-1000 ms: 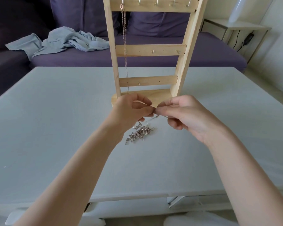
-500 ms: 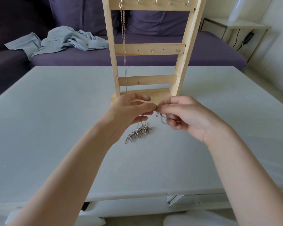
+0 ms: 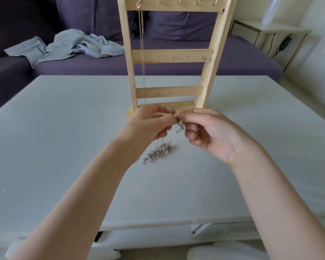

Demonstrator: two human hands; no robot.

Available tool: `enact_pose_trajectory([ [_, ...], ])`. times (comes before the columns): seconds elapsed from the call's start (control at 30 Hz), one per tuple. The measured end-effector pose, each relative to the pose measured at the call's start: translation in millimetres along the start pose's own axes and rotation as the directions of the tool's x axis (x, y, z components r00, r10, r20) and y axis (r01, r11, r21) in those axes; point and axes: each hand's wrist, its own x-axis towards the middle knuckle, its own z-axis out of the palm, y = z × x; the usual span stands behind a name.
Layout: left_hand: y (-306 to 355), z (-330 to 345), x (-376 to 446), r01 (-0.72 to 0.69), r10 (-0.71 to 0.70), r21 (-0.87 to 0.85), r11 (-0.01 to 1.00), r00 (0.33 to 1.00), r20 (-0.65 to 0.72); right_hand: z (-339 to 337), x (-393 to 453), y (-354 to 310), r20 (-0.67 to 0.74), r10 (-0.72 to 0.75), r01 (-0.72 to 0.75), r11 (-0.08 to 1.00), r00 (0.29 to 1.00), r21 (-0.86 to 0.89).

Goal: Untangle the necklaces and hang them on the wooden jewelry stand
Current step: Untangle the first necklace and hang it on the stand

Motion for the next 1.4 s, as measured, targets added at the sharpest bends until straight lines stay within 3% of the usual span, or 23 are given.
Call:
enact_pose_trajectory([
  [0.17,-2.9,5.5,1.5,-0.054,0.088,0.296,0.954,0.991,-0.104,-1.9,-4.3,0.0,-0.049,-0.091,0.079,0.974,0.995,-0.214],
  [0.23,-2.9,5.5,0.9,-0.051,0.084,0.286,0.957,0.991,-0.105,-2.7,-5.4,-1.3,-0.066,-0.127,0.109,0.968,0.99,-0.226],
  [0.33,-1.4,3.0,-0.7,-0.006,0.015,0.126,0.992,0.998,-0.067,-3.6,-5.0,-1.2,-0.055,-0.12,0.112,0.985,0.991,-0.131],
  [0.5,-3.9,4.9,0.2,-0.032,0.052,0.319,0.947,0.997,-0.056,-0.7,-3.8,3.5,-0.053,-0.083,0.075,0.988,0.995,-0.137],
  [0.57,-5.1,6.1,1.1,-0.043,0.074,0.395,0.918,0.995,-0.063,0.9,-3.7,4.5,-0.086,-0.148,0.129,0.971,0.985,-0.201],
  [0.63,-7.0,5.8,1.6,-0.035,0.07,0.433,0.901,0.996,-0.064,1.3,-2.7,7.0,-0.121,-0.268,0.207,0.906,0.956,-0.37],
  [0.73,-8.6,3.6,2.1,0.023,-0.001,0.368,0.929,0.998,-0.06,1.4,-3.0,6.2,-0.118,-0.349,0.259,0.846,0.929,-0.466],
  [0.87,-4.7,0.0,-2.5,0.156,-0.163,0.139,0.978,0.986,0.038,-2.9,-5.8,-2.5,-0.058,-0.27,0.236,0.913,0.961,-0.331],
  [1.03,-5.3,1.7,-3.3,0.259,-0.256,-0.03,0.965,0.964,0.071,-1.6,-4.4,-3.6,-0.006,-0.21,0.198,0.928,0.978,-0.317],
  [1.4,-13.0,9.3,-3.2,0.197,-0.2,0.074,0.978,0.979,0.039,-9.6,-6.3,-5.7,0.053,-0.031,0.048,0.94,0.998,-0.337],
])
